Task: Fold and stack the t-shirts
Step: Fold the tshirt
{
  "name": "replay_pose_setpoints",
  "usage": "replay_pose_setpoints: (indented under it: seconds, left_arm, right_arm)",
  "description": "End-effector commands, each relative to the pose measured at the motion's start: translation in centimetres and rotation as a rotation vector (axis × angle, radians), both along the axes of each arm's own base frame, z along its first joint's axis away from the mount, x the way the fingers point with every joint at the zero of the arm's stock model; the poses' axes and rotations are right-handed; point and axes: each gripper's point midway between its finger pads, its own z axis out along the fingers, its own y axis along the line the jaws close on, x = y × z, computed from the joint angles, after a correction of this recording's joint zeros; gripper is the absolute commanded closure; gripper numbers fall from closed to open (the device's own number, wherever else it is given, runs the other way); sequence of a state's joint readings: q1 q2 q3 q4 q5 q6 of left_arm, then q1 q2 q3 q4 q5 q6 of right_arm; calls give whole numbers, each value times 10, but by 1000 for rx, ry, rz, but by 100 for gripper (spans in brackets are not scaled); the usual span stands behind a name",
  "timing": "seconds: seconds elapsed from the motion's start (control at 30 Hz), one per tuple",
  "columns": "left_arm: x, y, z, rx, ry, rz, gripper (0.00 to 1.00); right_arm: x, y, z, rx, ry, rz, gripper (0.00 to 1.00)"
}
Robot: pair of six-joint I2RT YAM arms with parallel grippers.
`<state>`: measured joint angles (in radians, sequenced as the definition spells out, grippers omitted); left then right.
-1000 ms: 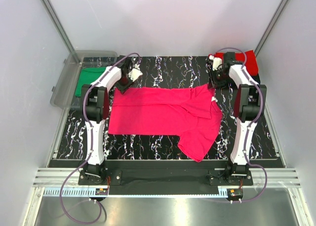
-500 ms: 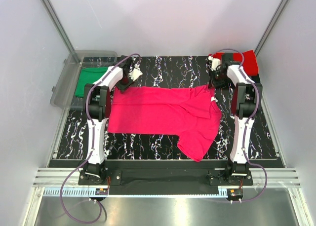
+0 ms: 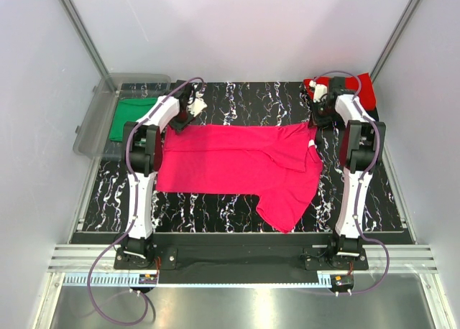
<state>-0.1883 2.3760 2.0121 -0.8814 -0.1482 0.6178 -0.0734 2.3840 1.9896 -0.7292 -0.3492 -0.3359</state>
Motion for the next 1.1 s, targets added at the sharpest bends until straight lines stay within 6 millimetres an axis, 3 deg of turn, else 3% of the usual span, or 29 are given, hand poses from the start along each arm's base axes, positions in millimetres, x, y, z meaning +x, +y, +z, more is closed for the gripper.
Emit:
replay_pose_setpoints:
  seconds: [0.0,0.47,0.53,0.87,1.07]
  left_arm:
    - [8,5,-12,13,-12,34,63]
    - [23,16,-12,88,-76,95,68]
    - [26,17,-8,95,-96,106,75]
    - [33,15,-2,107,-133,119,75]
    - [41,8,14,83,-178,125,76]
  right_arm:
    - [12,-18,1,-59,-32,-24,100]
    - [16,-28,-1,-100,-35,-50,100]
    - [15,-31,0,-114,-31,-61,100]
    - [3,-38,5,-147,-22,-88,100]
    - [1,-39,12,-154,-29,-90,100]
